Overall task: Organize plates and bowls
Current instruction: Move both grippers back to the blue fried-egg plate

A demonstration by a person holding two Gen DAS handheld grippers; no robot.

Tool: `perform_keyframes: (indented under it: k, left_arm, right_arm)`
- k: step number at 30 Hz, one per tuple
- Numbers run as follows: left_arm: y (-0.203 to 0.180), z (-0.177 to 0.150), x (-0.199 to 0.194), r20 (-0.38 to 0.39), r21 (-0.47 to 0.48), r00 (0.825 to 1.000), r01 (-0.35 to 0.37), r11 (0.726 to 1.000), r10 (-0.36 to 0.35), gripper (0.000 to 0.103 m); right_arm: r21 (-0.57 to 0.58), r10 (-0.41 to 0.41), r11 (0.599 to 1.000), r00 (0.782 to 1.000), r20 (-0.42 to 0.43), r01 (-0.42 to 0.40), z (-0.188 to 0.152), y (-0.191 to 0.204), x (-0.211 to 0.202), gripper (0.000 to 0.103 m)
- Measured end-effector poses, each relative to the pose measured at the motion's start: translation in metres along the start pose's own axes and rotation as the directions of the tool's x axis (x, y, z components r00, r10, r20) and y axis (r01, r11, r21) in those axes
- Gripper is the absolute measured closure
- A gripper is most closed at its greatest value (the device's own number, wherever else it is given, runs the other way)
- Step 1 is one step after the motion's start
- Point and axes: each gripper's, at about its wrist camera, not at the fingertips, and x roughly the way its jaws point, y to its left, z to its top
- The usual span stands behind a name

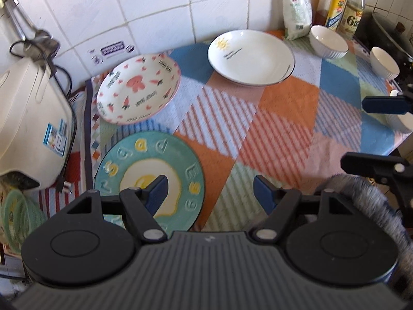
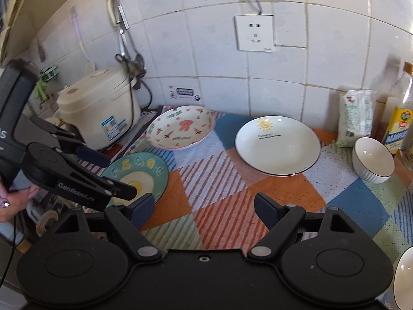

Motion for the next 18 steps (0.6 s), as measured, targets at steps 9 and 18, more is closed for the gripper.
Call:
perform_keyframes:
  k: [9, 18]
  left_arm:
    - [0.018, -0.040, 0.006, -0.034, -0.026, 0.999, -0.028, 0.999, 0.027, 0.031]
    - [0.035, -0.069, 0.016, -0.033, -0.073, 0.997, -0.068, 0.995, 0.065, 0.031]
  right_arm:
    - [-0.119, 0.077, 0.990, 0.996, -0.038, -0.081, -0.007, 0.044, 0.011, 0.016]
    - [-0.204, 0.130, 0.969, 0.990, -0.059, -0.139, -0.010, 0.063, 0.041, 0.016]
